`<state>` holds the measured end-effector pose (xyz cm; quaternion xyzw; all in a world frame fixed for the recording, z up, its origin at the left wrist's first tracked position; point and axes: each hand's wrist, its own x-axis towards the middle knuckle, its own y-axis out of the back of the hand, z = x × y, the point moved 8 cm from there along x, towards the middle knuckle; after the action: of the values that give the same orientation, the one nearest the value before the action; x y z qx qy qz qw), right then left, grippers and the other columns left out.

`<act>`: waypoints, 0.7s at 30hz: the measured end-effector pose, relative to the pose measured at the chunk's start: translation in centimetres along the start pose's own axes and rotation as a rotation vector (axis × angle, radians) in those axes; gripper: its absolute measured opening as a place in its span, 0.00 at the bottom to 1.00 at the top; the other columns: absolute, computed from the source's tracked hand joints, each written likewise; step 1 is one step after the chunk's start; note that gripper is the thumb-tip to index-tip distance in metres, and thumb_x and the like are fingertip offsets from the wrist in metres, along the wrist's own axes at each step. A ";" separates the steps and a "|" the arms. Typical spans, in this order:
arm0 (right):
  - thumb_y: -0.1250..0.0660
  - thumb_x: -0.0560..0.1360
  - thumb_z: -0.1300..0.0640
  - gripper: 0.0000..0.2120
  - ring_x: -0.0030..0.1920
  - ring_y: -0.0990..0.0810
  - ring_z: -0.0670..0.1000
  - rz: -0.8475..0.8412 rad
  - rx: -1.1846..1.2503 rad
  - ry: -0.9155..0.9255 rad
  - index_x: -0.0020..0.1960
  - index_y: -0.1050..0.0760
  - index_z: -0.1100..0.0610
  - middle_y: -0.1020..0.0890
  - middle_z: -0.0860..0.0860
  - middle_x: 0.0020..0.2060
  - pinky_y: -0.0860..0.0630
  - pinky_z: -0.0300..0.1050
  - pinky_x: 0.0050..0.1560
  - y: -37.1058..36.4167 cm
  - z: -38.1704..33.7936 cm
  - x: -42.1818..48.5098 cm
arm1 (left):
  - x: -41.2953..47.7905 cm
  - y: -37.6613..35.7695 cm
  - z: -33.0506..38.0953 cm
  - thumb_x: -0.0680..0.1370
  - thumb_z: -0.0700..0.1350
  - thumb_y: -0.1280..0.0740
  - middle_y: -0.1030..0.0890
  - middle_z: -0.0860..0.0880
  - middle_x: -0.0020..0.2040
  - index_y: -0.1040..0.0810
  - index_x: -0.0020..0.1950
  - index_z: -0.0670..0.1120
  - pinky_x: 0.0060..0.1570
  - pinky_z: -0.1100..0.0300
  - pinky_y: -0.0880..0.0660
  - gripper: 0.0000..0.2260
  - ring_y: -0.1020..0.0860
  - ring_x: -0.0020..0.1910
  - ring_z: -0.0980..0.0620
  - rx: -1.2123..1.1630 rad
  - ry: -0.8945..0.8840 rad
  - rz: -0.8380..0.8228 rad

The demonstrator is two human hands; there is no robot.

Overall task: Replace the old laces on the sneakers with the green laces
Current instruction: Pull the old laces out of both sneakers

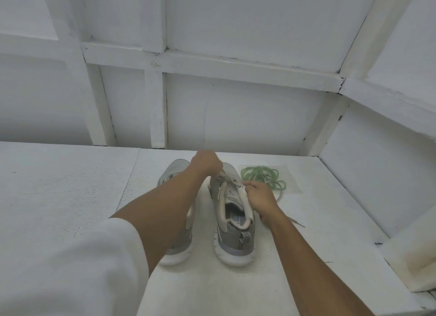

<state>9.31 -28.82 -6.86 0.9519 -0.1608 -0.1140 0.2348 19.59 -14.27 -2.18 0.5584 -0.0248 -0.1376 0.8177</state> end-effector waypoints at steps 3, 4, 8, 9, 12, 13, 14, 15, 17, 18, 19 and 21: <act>0.47 0.80 0.63 0.18 0.50 0.25 0.49 0.006 -0.012 0.006 0.63 0.23 0.57 0.22 0.50 0.52 0.29 0.43 0.48 0.1 -0.2 -0.3 | -0.2 -1.0 3.7 0.78 0.51 0.38 0.19 0.44 0.52 0.20 0.53 0.41 0.49 0.55 0.26 0.14 0.22 0.53 0.44 0.021 -0.161 -0.028; 0.47 0.80 0.63 0.18 0.51 0.24 0.52 0.013 -0.013 0.009 0.63 0.23 0.57 0.21 0.51 0.53 0.29 0.45 0.49 0.2 -0.2 -0.2 | -0.6 -1.9 4.7 0.77 0.54 0.36 0.19 0.46 0.51 0.21 0.50 0.43 0.49 0.54 0.27 0.15 0.23 0.51 0.44 0.065 -0.192 -0.082; 0.47 0.80 0.63 0.17 0.52 0.27 0.48 0.007 -0.017 0.019 0.62 0.22 0.58 0.24 0.49 0.52 0.32 0.42 0.52 0.0 -0.1 -0.2 | -1.4 -4.1 5.5 0.78 0.49 0.36 0.24 0.46 0.51 0.27 0.51 0.45 0.60 0.48 0.35 0.08 0.27 0.58 0.44 0.328 -0.208 -0.093; 0.47 0.80 0.63 0.18 0.53 0.27 0.48 0.007 -0.021 0.018 0.62 0.22 0.57 0.24 0.48 0.52 0.31 0.42 0.53 0.0 0.0 -0.2 | -1.4 -4.1 5.4 0.78 0.47 0.37 0.25 0.46 0.50 0.28 0.51 0.45 0.61 0.47 0.37 0.06 0.27 0.58 0.44 0.345 -0.209 -0.069; 0.46 0.80 0.62 0.18 0.52 0.24 0.49 0.008 -0.008 0.001 0.61 0.21 0.55 0.21 0.49 0.55 0.26 0.47 0.56 -0.1 0.3 0.0 | -1.0 -1.8 4.6 0.77 0.44 0.38 0.25 0.47 0.48 0.28 0.49 0.46 0.61 0.48 0.38 0.03 0.26 0.58 0.44 0.322 -0.187 -0.009; 0.46 0.80 0.62 0.17 0.50 0.23 0.49 0.010 -0.007 -0.005 0.60 0.21 0.55 0.20 0.49 0.54 0.25 0.48 0.55 -0.1 0.3 -0.1 | -0.6 -0.2 3.9 0.76 0.43 0.38 0.23 0.46 0.51 0.26 0.52 0.46 0.61 0.49 0.37 0.06 0.25 0.58 0.44 0.316 -0.158 0.044; 0.46 0.80 0.62 0.17 0.49 0.22 0.50 0.016 -0.005 -0.011 0.59 0.21 0.54 0.20 0.49 0.51 0.25 0.48 0.53 0.0 0.4 -0.2 | -0.1 1.7 2.9 0.76 0.42 0.39 0.23 0.46 0.54 0.25 0.55 0.46 0.59 0.50 0.35 0.09 0.25 0.58 0.44 0.309 -0.105 0.094; 0.46 0.80 0.62 0.17 0.49 0.21 0.52 0.021 -0.004 -0.015 0.59 0.21 0.54 0.19 0.48 0.48 0.24 0.48 0.51 0.1 0.4 -0.3 | 0.3 3.6 1.7 0.75 0.42 0.39 0.22 0.45 0.55 0.25 0.56 0.45 0.57 0.52 0.34 0.10 0.24 0.57 0.44 0.299 -0.050 0.143; 0.46 0.80 0.61 0.17 0.52 0.21 0.53 0.027 -0.001 -0.015 0.60 0.21 0.54 0.21 0.44 0.42 0.25 0.43 0.45 0.1 0.4 -0.4 | 0.6 6.5 -0.9 0.75 0.42 0.39 0.23 0.46 0.51 0.25 0.53 0.46 0.52 0.55 0.34 0.09 0.23 0.56 0.44 0.295 0.059 0.196; 0.46 0.80 0.61 0.17 0.52 0.21 0.52 0.031 0.000 -0.014 0.60 0.21 0.55 0.21 0.44 0.42 0.27 0.41 0.42 0.0 0.4 -0.3 | 0.7 7.2 -1.9 0.75 0.41 0.39 0.24 0.47 0.47 0.26 0.51 0.46 0.50 0.56 0.34 0.07 0.23 0.54 0.44 0.303 0.092 0.191; 0.46 0.80 0.61 0.17 0.50 0.21 0.50 0.034 -0.002 -0.014 0.61 0.21 0.55 0.20 0.46 0.44 0.27 0.40 0.41 0.0 0.3 -0.4 | 0.8 7.2 -2.4 0.75 0.41 0.39 0.25 0.48 0.45 0.26 0.49 0.45 0.48 0.57 0.34 0.06 0.23 0.52 0.44 0.306 0.101 0.178; 0.46 0.80 0.61 0.17 0.47 0.22 0.46 0.039 0.001 -0.020 0.61 0.21 0.55 0.19 0.48 0.48 0.26 0.42 0.44 -0.1 0.3 -0.4 | 0.8 6.3 -1.6 0.76 0.41 0.39 0.22 0.45 0.49 0.24 0.51 0.43 0.47 0.56 0.30 0.07 0.23 0.52 0.43 0.266 0.036 0.148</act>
<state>8.91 -28.75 -7.11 0.9475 -0.1818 -0.1188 0.2347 21.92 -10.90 2.94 0.6608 -0.0693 -0.0622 0.7447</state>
